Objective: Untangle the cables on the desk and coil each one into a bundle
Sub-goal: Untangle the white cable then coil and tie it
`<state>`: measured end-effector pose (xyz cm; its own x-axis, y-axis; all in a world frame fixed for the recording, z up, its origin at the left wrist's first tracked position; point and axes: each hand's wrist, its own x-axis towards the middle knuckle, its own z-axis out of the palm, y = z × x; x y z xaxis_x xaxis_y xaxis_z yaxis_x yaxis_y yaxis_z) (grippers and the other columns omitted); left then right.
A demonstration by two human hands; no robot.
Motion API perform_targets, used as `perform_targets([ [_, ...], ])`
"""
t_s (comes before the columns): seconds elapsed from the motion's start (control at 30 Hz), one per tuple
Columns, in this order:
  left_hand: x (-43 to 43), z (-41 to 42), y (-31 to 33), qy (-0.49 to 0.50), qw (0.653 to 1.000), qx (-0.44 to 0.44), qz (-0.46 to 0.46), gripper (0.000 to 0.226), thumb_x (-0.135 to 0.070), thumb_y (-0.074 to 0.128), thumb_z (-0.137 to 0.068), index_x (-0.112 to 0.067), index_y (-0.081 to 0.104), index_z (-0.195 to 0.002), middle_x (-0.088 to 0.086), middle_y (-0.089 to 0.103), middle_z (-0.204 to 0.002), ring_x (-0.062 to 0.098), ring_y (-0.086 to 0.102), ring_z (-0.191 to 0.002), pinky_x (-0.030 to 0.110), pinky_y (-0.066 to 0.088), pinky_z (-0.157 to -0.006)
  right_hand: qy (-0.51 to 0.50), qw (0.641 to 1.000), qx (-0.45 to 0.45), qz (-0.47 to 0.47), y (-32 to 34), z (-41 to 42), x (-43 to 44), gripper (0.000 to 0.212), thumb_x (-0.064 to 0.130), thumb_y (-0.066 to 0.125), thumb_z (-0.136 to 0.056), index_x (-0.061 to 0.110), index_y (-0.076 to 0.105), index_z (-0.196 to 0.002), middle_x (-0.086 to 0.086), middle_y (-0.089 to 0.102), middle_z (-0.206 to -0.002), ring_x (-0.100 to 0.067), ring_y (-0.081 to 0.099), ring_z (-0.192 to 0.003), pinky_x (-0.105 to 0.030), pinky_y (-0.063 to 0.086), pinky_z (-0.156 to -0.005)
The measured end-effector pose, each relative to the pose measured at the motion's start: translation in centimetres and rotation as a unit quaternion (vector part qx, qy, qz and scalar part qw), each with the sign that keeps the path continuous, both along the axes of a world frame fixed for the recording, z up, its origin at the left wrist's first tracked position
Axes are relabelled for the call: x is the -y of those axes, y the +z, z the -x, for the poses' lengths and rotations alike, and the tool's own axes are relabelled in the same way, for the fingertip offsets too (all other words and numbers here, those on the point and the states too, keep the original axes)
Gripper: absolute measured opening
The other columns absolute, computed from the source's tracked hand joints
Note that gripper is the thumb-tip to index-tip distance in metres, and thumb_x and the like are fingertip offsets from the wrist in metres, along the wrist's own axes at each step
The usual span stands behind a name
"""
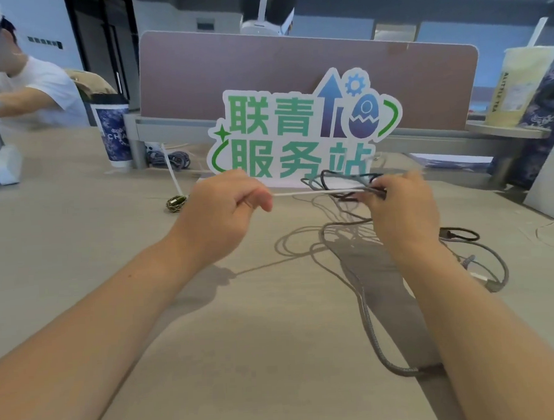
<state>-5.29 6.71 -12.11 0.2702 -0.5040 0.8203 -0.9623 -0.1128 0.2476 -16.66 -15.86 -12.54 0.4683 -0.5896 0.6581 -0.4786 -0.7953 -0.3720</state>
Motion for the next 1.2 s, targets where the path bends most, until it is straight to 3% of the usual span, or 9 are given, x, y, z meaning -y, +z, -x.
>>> perform_targets([
  [0.23,-1.0,-3.2,-0.4,0.134,0.99,-0.03,-0.018,0.025,-0.012,0.046,-0.083,-0.015,0.066,-0.07,-0.005,0.055,-0.074,0.02,0.05,-0.071,0.03,0.037,-0.067,0.13,0.983,0.115,0.052,-0.8,0.0,0.9,0.018,0.01,0.065,-0.085,0.004,0.072,-0.1,-0.012,0.056,-0.083,-0.023,0.047,-0.076,-0.025,0.032,-0.067],
  [0.33,-2.8,-5.4,-0.6,0.225,0.969,-0.101,-0.024,0.03,-0.013,0.042,-0.091,-0.013,0.065,-0.072,0.012,0.062,-0.085,0.028,0.052,-0.081,0.034,0.036,-0.074,0.215,0.927,0.194,-0.239,-0.9,0.5,2.5,0.014,0.01,0.057,-0.091,0.007,0.071,-0.092,-0.001,0.056,-0.068,-0.014,0.048,-0.06,-0.027,0.038,-0.057],
  [0.47,-4.1,-7.6,-1.5,0.318,0.924,-0.169,-0.127,0.03,-0.011,0.043,-0.095,-0.011,0.065,-0.075,0.018,0.064,-0.092,0.033,0.052,-0.089,0.034,0.035,-0.076,0.092,0.829,0.291,-0.469,-1.3,1.5,4.9,0.023,0.017,0.045,-0.097,0.009,0.065,-0.088,0.0,0.045,-0.06,-0.011,0.035,-0.041,-0.018,0.028,-0.033],
  [0.6,-2.7,-7.6,-2.4,0.333,0.881,-0.219,-0.255,0.022,-0.012,0.046,-0.094,-0.019,0.064,-0.083,0.011,0.065,-0.108,0.031,0.056,-0.1,0.034,0.043,-0.086,-0.007,0.849,0.223,-0.48,-1.4,0.9,5.2,0.015,0.015,0.047,-0.094,0.015,0.061,-0.09,-0.005,0.047,-0.067,-0.021,0.037,-0.052,-0.027,0.034,-0.047],
  [0.77,0.0,-2.9,-2.9,0.178,0.947,-0.211,-0.163,0.035,-0.01,0.039,-0.097,-0.024,0.056,-0.123,0.0,0.059,-0.116,0.016,0.054,-0.105,0.028,0.041,-0.09,0.085,0.847,0.281,-0.443,1.1,0.9,4.3,0.031,-0.004,0.044,-0.089,0.002,0.052,-0.118,-0.002,0.044,-0.069,-0.011,0.044,-0.055,-0.011,0.039,-0.036],
  [0.87,1.5,-0.8,-3.2,0.09,0.951,-0.179,-0.234,0.026,-0.023,0.046,-0.097,-0.028,0.057,-0.119,-0.007,0.059,-0.105,0.006,0.052,-0.089,0.022,0.037,-0.081,0.074,0.85,0.333,-0.402,3.2,1.4,2.9,0.034,-0.009,0.041,-0.086,0.007,0.051,-0.115,0.001,0.045,-0.073,-0.008,0.045,-0.06,-0.011,0.04,-0.043],
  [0.97,2.0,-0.7,-3.3,0.058,0.95,-0.12,-0.284,0.023,-0.032,0.05,-0.095,-0.022,0.067,-0.107,-0.004,0.066,-0.098,0.007,0.054,-0.084,0.022,0.036,-0.076,0.085,0.915,0.311,-0.241,2.9,1.5,1.8,0.027,-0.001,0.043,-0.084,0.008,0.059,-0.104,-0.008,0.057,-0.085,-0.02,0.053,-0.075,-0.017,0.043,-0.062],
  [1.1,1.8,-0.4,-2.8,0.078,0.973,-0.145,-0.162,0.023,-0.022,0.051,-0.095,-0.017,0.072,-0.088,-0.005,0.066,-0.085,0.006,0.051,-0.075,0.01,0.031,-0.064,0.097,0.926,0.163,-0.326,0.7,0.7,1.9,0.024,0.004,0.041,-0.093,-0.002,0.065,-0.092,-0.015,0.059,-0.09,-0.026,0.056,-0.084,-0.024,0.047,-0.071],
  [1.2,1.0,-1.2,-1.5,0.169,0.963,-0.21,-0.016,0.028,-0.019,0.043,-0.099,-0.02,0.065,-0.081,-0.009,0.053,-0.07,0.006,0.043,-0.064,0.024,0.024,-0.059,0.052,0.884,0.18,-0.429,-0.7,1.2,2.8,0.023,0.001,0.04,-0.093,0.008,0.054,-0.077,-0.013,0.048,-0.074,-0.017,0.048,-0.048,-0.019,0.035,-0.034],
])
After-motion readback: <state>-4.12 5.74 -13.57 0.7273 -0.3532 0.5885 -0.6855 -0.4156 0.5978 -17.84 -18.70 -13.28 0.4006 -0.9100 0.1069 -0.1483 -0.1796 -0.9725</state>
